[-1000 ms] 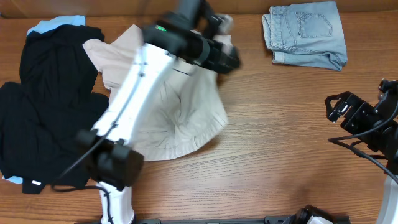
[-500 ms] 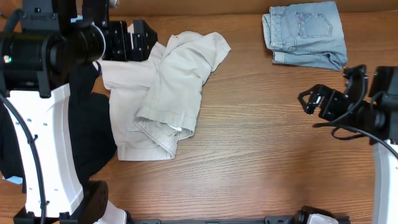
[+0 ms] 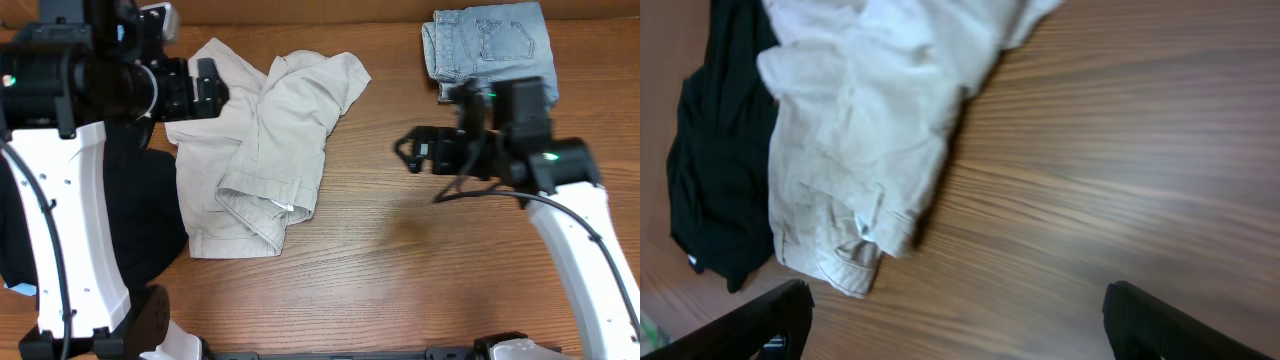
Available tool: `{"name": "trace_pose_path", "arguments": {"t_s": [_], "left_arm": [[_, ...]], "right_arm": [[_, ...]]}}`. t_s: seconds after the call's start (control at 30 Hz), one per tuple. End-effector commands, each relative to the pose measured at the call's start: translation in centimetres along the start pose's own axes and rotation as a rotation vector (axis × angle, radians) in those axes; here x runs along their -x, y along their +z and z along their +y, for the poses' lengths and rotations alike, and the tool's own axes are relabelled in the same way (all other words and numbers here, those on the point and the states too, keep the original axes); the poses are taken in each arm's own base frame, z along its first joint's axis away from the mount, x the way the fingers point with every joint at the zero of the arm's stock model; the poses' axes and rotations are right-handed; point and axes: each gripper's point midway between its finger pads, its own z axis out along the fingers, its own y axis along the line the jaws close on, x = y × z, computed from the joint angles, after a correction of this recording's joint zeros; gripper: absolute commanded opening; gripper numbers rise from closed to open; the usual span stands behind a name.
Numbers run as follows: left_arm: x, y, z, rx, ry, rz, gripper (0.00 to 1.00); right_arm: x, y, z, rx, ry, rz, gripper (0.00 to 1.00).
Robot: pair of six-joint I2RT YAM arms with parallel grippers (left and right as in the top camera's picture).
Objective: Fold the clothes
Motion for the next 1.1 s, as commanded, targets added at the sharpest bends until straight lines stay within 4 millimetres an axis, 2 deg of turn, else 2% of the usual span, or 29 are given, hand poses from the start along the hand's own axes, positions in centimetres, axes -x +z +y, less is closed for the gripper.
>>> {"name": "trace_pose_path", "arguments": {"t_s": [0.0,0.1,0.2,0.27,0.4,0.57,0.77,0.93,1.07], "left_arm": [[-0.2,-3.6,2.6,0.141,-0.078,-0.108,1.00],[0.0,-4.3,4.2,0.195,-0.105,-0.128,1.00],[0.1,-4.1,4.8,0.209,-0.116,-0.120,1.00],[0.0,-3.5,5.2,0.224,-0.122,-0.103,1.00],[-0.4,-2.1,5.9,0.240,-0.132,-0.053,1.00],[-1.1,-0.1,7.4,0.290,-0.147,0.014,1.00],[-1.3,2.2,8.2,0.296,-0.154,0.051,1.00],[-1.3,3.5,8.7,0.296,-0.157,0.063,1.00],[-1.3,4.0,8.8,0.296,-0.157,0.064,1.00]], "right_arm": [[-0.1,3.5,2.3,0.001,-0.004,0.042,0.96],[-1.4,8.5,4.1,-0.012,0.006,0.107,0.95],[-3.0,12.4,4.7,-0.060,0.065,0.151,0.90],[-4.4,14.7,5.1,-0.094,0.094,0.177,0.88],[-6.1,17.7,6.2,-0.152,0.084,0.172,0.86],[-6.3,18.8,7.8,-0.212,0.039,0.081,0.81],[-5.7,19.6,9.1,-0.226,-0.011,-0.005,0.74],[-6.1,20.8,9.0,-0.222,0.021,0.004,0.61],[-7.4,22.1,8.6,-0.231,0.025,0.045,0.57]]}}
